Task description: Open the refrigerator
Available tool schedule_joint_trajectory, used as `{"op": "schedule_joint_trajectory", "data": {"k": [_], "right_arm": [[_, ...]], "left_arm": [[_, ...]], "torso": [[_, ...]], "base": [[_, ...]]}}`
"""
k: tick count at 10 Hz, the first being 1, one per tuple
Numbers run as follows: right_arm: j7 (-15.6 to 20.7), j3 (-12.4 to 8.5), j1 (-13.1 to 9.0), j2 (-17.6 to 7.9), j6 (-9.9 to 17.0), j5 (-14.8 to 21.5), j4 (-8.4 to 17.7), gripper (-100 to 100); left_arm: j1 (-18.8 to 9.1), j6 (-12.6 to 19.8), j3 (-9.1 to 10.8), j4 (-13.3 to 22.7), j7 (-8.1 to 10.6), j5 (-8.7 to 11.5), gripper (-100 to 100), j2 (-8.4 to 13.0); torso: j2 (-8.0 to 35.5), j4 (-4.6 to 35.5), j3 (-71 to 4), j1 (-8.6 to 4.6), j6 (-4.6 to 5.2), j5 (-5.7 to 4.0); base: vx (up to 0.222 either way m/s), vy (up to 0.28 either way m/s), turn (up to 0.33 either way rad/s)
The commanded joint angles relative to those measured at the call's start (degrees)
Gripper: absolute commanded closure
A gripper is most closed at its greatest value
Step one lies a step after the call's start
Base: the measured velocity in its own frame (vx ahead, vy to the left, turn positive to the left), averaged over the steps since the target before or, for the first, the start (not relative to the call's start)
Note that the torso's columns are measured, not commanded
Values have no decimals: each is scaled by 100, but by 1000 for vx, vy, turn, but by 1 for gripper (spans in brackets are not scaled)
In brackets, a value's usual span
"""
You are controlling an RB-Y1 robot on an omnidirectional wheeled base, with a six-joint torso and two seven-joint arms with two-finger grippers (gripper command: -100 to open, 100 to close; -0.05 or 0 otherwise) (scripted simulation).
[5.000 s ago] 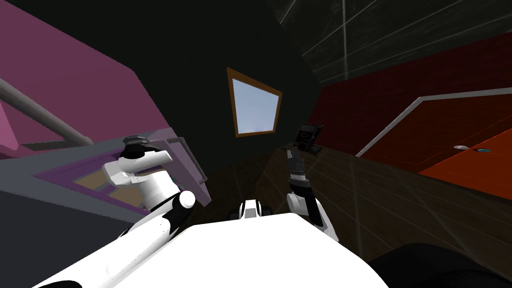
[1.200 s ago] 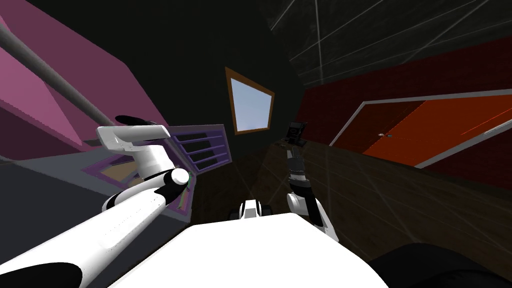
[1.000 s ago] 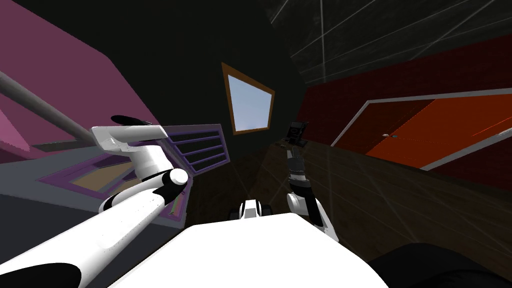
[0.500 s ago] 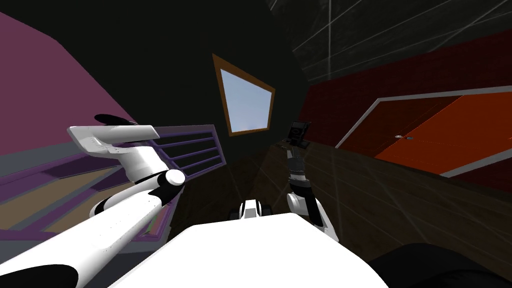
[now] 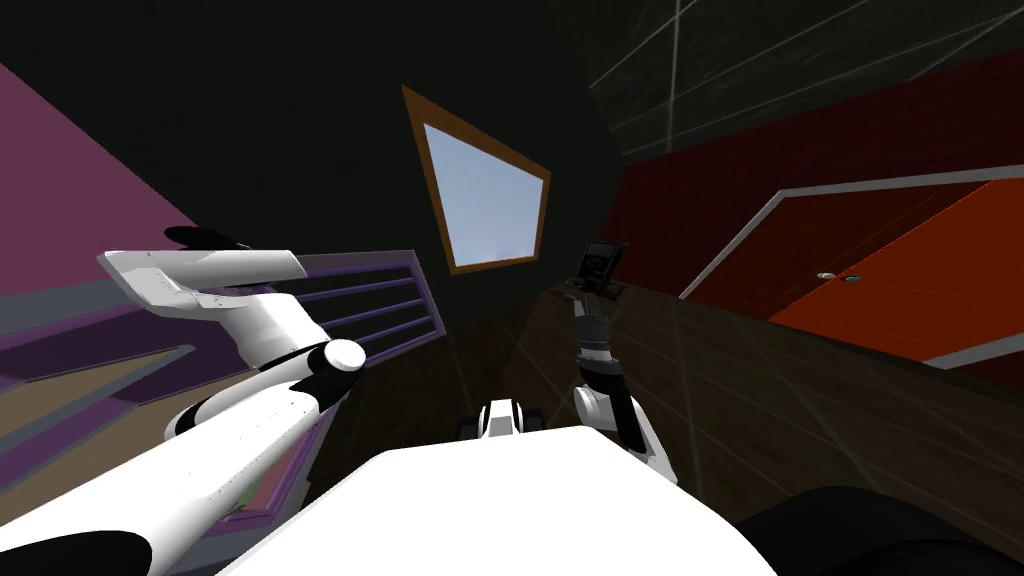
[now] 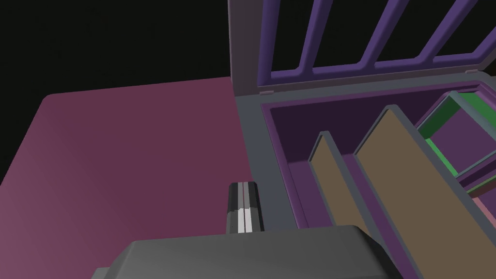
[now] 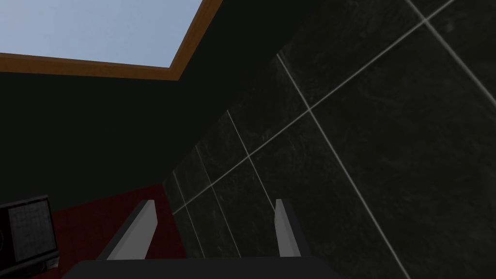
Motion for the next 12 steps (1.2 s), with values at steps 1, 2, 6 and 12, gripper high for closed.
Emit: {"op": "schedule_joint_trajectory", "data": {"k": [1, 2, 6, 12], "right_arm": [[0, -2, -1, -1, 0, 0, 1, 0], [0, -2, -2, -2, 1, 0, 1, 0], [0, -1, -2, -1, 1, 0, 1, 0], [0, -2, -2, -2, 1, 0, 1, 0]], "left_arm": [[-193, 0, -244, 193, 237, -96, -100, -182], [-255, 2, -317, 249, 311, -126, -100, -236], [-563, 23, -666, 509, 669, -280, -100, -495], [-925, 44, -1081, 821, 1093, -461, -100, -804]], "torso": [[19, 7, 14, 38, -4, 12], [16, 6, 12, 37, -6, 15], [-67, -20, -41, -43, 2, -13], [-35, -10, -20, -17, 1, -3]], "base": [[-100, 135, 88], [-113, 131, 62], [-105, 105, 70], [-102, 127, 69]]}}
